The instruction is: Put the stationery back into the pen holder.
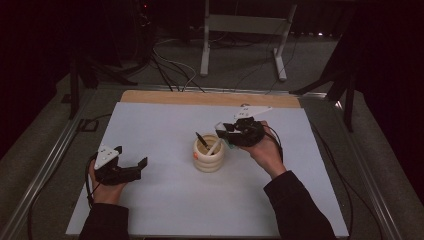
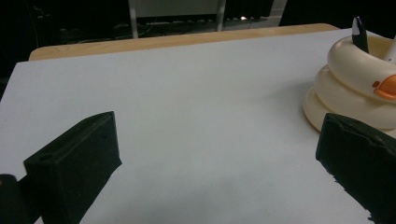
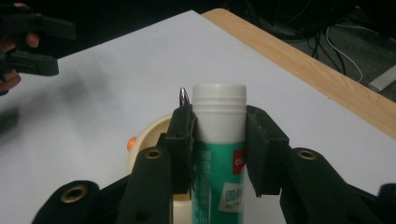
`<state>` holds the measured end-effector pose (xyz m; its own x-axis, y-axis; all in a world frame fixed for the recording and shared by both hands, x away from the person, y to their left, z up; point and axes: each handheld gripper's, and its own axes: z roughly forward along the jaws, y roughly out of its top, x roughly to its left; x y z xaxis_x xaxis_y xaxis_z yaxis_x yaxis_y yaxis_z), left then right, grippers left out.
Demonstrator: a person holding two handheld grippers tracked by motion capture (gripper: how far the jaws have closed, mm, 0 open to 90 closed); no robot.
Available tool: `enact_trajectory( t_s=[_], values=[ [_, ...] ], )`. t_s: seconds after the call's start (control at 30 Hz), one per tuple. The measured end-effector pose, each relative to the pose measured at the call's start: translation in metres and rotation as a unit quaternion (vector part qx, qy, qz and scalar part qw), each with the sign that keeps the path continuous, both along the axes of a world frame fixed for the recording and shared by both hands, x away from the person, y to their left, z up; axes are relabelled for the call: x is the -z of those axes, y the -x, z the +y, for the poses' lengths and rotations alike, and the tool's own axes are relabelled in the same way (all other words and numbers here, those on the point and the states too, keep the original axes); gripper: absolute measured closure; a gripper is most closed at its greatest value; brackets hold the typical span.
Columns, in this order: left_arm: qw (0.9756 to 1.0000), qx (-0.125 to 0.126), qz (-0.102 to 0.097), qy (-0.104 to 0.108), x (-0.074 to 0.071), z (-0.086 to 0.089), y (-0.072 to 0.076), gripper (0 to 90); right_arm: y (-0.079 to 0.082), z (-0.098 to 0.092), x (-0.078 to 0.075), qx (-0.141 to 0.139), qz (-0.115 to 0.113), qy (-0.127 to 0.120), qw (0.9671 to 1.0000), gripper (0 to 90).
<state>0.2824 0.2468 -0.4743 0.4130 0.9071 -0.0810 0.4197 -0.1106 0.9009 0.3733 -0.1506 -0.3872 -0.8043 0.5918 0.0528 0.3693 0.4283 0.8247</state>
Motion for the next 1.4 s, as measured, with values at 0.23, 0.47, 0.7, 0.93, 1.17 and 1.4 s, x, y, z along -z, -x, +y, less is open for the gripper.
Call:
enact_trajectory(
  t_s=[0.23,0.47,0.7,0.93,1.17,1.4],
  values=[
    [1.0,0.0,0.0,0.0,0.0,0.0,0.0,0.0,-0.001,0.004,-0.002,0.001,-0.005,-0.01,0.9999,66.1],
    [1.0,0.0,-0.001,0.0,0.0,0.0,0.0,0.0,0.0,0.012,-0.002,-0.003,-0.009,-0.015,0.9998,66.0],
    [1.0,0.0,-0.001,0.0,0.0,0.001,0.0,0.0,-0.001,0.02,-0.002,-0.006,-0.01,-0.017,0.9998,66.0],
    [1.0,0.001,-0.001,0.0,0.0,0.001,0.0,0.0,-0.002,0.027,-0.003,-0.01,-0.01,-0.019,0.9997,66.0],
    [1.0,0.002,-0.001,0.0,0.0,0.0,0.0,0.0,-0.003,0.033,-0.003,-0.012,-0.01,-0.022,0.9996,66.0],
    [1.0,0.002,0.0,-0.001,0.0,0.0,0.0,0.0,-0.003,0.038,0.0,-0.011,-0.009,-0.027,0.9995,65.9]
  ],
)
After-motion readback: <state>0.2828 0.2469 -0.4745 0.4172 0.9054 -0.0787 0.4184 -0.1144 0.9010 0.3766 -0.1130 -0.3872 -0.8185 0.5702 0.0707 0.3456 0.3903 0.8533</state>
